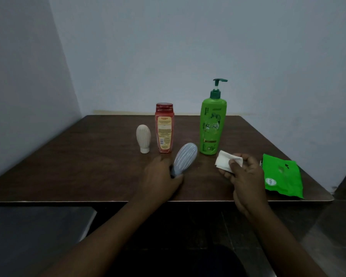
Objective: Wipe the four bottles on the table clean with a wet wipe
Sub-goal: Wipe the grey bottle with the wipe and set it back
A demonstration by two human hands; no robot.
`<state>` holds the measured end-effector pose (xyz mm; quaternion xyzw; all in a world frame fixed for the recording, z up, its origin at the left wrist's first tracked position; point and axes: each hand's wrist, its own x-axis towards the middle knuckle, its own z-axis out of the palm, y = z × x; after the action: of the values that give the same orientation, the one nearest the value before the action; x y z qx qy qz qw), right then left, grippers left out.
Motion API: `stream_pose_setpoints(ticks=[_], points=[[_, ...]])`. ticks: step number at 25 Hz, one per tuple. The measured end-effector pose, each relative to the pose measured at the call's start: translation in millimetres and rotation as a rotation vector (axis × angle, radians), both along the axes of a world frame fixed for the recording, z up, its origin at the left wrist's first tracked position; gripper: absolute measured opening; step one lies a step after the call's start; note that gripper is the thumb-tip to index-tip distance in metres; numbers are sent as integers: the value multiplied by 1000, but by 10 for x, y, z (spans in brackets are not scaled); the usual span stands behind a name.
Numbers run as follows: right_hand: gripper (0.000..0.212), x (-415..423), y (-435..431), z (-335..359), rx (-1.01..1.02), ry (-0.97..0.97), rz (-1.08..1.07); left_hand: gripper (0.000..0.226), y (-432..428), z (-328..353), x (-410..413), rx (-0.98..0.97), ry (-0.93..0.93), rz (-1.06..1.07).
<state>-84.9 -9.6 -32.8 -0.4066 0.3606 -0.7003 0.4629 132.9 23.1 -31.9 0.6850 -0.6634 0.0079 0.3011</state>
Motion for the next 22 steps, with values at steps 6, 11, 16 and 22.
stream_pose_setpoints(ticks=[6,11,16,22], points=[[26,44,89,12,-71,646,-131,28,469,-130,383,-97,66,-99],[31,321,122,194,-200,860,-189,32,462,-163,419,-170,135,-120],[26,524,130,-4,-304,1251,-190,31,521,-232,406,-174,273,-196],[53,849,469,-85,-655,1511,55,34,523,-299,433,-219,304,-225]])
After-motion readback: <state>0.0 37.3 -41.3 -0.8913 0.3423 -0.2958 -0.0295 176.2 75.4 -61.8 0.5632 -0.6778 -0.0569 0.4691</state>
